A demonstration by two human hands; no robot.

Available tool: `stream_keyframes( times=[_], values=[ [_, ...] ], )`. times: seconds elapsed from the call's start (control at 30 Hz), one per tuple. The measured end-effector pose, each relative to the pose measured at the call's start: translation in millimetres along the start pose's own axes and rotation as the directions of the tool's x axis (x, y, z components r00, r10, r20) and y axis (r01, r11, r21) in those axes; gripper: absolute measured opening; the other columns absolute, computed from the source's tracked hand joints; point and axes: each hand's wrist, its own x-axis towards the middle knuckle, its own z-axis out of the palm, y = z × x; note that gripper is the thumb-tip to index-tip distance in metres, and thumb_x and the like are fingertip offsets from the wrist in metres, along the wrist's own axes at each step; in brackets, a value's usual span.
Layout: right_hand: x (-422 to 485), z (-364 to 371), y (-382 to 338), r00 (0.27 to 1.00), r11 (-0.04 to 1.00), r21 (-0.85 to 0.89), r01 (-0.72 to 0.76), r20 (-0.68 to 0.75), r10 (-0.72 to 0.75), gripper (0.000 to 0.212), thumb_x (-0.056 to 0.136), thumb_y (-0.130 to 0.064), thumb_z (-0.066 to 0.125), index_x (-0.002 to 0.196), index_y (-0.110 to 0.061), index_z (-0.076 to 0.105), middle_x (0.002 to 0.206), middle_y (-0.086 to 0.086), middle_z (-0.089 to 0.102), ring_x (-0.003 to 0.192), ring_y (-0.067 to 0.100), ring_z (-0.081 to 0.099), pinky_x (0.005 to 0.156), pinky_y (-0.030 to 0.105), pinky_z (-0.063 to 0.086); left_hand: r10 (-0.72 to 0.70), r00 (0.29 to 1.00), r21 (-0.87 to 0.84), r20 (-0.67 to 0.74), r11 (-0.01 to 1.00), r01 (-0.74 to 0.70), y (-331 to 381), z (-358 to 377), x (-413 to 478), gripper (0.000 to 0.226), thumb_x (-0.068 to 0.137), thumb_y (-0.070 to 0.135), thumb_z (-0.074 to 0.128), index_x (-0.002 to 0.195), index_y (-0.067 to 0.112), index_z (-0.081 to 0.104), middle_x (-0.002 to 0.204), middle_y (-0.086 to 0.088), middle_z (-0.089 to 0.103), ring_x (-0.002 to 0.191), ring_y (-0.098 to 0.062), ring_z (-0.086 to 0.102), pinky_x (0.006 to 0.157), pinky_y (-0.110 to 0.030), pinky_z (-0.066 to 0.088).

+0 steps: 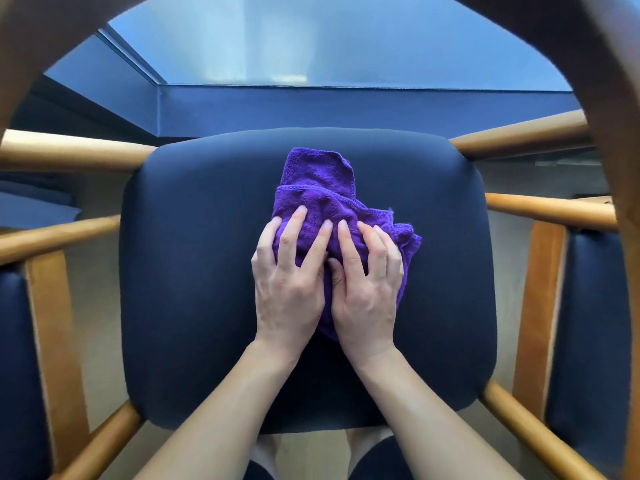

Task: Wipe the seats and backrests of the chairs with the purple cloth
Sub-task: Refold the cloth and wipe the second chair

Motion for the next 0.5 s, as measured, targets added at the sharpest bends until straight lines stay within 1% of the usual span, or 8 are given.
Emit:
stream_keyframes(
  times=[0.1,0.17,0.27,0.37,0.43,0.5],
  values=[
    [-1.5,-1.0,-2.7,1.0,1.0,0.011,-0.01,0.001,0.01,0.036,0.102,-0.024,0.051,0.134,-0.011,0.061,0.132,0.017,0.059,0.126,0.033,0.049,0.105,0.054,0.041,-0.003,1.0,-0.012,0.019,1.0,0.003,0.8,-2.8,0.0,0.04,0.095,0.006,0.059,0.132,0.02,0.064,0.144,-0.013,0.052,0.127,-0.041,0.048,0.1,-0.048,0.042],
    [-0.2,-1.3,-2.1,1.0,0.999,0.032,-0.009,-0.011,0.01,0.033,0.1,-0.018,0.057,0.132,-0.011,0.063,0.129,0.016,0.06,0.121,0.033,0.052,0.103,0.053,0.043,-0.007,1.0,-0.029,0.027,1.0,0.007,0.9,-4.1,1.5,0.039,0.095,0.005,0.061,0.132,0.018,0.064,0.143,-0.014,0.052,0.126,-0.042,0.048,0.101,-0.048,0.042],
    [5.7,-3.2,-3.8,0.999,0.997,0.079,-0.024,-0.036,0.026,0.034,0.092,-0.002,0.067,0.125,-0.011,0.069,0.119,0.014,0.064,0.106,0.033,0.06,0.094,0.049,0.048,-0.007,1.0,-0.068,0.015,0.998,0.008,1.4,-6.4,4.1,0.035,0.095,0.0,0.061,0.128,0.011,0.066,0.137,-0.019,0.055,0.119,-0.045,0.051,0.102,-0.051,0.043],
    [23.9,-6.5,-8.3,0.997,0.985,0.172,0.028,-0.078,-0.014,0.03,0.093,0.004,0.062,0.118,-0.008,0.072,0.113,0.015,0.066,0.097,0.034,0.063,0.086,0.05,0.051,0.002,0.999,-0.091,-0.044,0.996,-0.006,1.6,-10.6,15.4,0.032,0.095,-0.004,0.06,0.125,0.003,0.067,0.131,-0.022,0.058,0.11,-0.043,0.052,0.099,-0.049,0.044],
    [50.8,-6.7,-13.2,0.991,0.966,0.245,0.083,-0.122,-0.054,0.027,0.1,-0.003,0.053,0.119,-0.007,0.072,0.113,0.016,0.066,0.099,0.033,0.061,0.088,0.049,0.05,0.002,0.993,-0.102,-0.115,0.995,-0.014,0.3,-14.3,37.1,0.031,0.096,-0.004,0.058,0.126,0.002,0.065,0.13,-0.023,0.057,0.109,-0.042,0.051,0.102,-0.045,0.042],
    [87.8,-2.7,-20.2,0.989,0.968,0.232,0.1,-0.13,-0.071,0.03,0.103,-0.013,0.047,0.121,-0.012,0.071,0.116,0.011,0.066,0.103,0.031,0.06,0.092,0.046,0.048,-0.017,0.988,-0.084,-0.152,0.996,0.005,-2.4,-15.1,70.0,0.032,0.098,0.0,0.055,0.129,0.004,0.064,0.132,-0.021,0.055,0.111,-0.04,0.048,0.103,-0.043,0.041]
  ],
)
